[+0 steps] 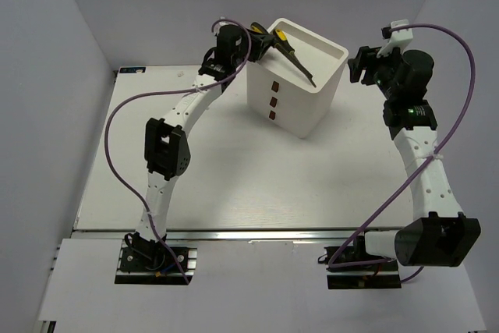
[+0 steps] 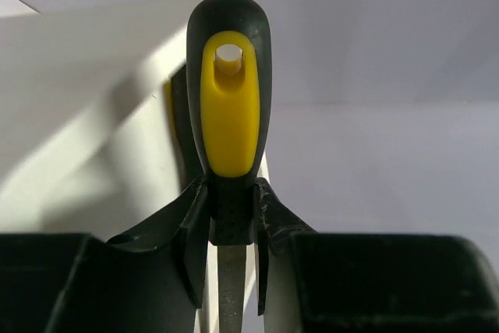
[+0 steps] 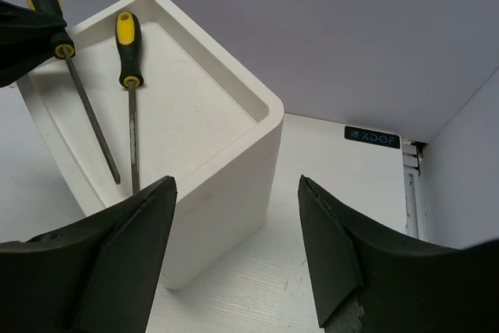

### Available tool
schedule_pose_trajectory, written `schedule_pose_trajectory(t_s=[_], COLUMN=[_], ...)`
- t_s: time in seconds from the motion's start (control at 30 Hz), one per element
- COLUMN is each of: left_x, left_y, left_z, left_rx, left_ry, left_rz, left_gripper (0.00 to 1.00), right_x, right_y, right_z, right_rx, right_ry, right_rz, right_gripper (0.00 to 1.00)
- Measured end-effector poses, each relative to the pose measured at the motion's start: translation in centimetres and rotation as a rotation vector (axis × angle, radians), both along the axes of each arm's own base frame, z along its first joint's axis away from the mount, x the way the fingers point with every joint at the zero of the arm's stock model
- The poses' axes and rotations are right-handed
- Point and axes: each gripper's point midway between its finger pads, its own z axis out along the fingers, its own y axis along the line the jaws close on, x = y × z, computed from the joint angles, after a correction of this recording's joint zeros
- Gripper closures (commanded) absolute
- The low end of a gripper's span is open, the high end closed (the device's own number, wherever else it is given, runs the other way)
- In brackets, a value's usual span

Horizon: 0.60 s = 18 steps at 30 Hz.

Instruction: Sort the tools into containers

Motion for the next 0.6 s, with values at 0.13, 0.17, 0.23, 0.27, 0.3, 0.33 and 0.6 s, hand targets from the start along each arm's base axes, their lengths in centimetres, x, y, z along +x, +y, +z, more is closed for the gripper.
schedule_pose_trajectory(t_s=[0.13,0.17,0.23,0.27,0.3,0.33,0.6], left_x=[0.7,0.7,0.6,0.6,0.5,0.4,-0.3], left_y=[1.1,1.1,0.8,0.5,0.3,0.1,-0.8], left_z=[-0.5,-0.4,-0.3,-0.1,-0.1,-0.3,-1.9], left_rx=[0.022,0.025,0.027,0.027,0.027,0.032,0.094], left_ry=[0.007,0.003,-0.004,-0.011,-0.015,-0.016,-0.004], left_rz=[0.016,0.014,0.002,-0.007,-0.014,-0.025,-0.067], left_gripper=[1.00,1.00,1.00,1.00,1.00,1.00,1.00], right_x=[-0.1,-0.1,-0.1,-0.2,-0.2,-0.2,-0.2], right_y=[0.1,0.2,0.2,0.2,0.2,0.2,0.1], right_z=[-0.4,-0.4,-0.4,-0.3,-0.4,-0.4,-0.8], right_rx=[0.008,0.009,0.011,0.012,0.012,0.012,0.015], right_ry=[0.009,0.010,0.009,0.009,0.010,0.010,0.015], right_rz=[0.008,0.010,0.013,0.014,0.014,0.014,0.012], right_gripper=[0.31,0.31,0.31,0.31,0.31,0.31,0.31])
